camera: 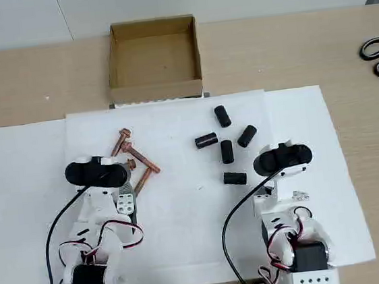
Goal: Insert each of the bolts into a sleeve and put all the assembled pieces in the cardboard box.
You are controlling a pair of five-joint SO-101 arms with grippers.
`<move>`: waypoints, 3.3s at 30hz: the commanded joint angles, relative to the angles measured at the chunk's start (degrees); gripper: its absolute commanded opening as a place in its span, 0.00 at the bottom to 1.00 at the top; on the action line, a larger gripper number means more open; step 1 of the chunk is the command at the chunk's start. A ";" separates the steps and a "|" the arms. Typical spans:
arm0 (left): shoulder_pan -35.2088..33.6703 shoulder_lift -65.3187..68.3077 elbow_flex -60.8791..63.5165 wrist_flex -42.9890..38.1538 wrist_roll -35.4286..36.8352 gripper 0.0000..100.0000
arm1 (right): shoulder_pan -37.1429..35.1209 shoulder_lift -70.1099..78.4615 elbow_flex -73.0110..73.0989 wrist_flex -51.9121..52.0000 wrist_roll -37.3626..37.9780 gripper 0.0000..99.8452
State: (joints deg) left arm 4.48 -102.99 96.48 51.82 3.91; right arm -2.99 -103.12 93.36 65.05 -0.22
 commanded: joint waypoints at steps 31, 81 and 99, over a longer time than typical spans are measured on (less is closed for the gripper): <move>0.35 -0.44 -0.22 -1.41 -0.35 0.01 | -0.04 -0.84 -0.26 -1.45 0.35 0.00; 3.69 23.30 -35.12 9.93 -0.26 0.01 | 10.33 68.09 -73.23 25.63 -4.66 0.00; 4.13 92.84 -85.67 48.18 -0.18 0.01 | 2.24 89.63 -90.11 33.63 6.42 0.00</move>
State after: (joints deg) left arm 8.26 -17.80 14.73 97.71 3.82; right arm 2.73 -13.36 5.80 98.20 -1.45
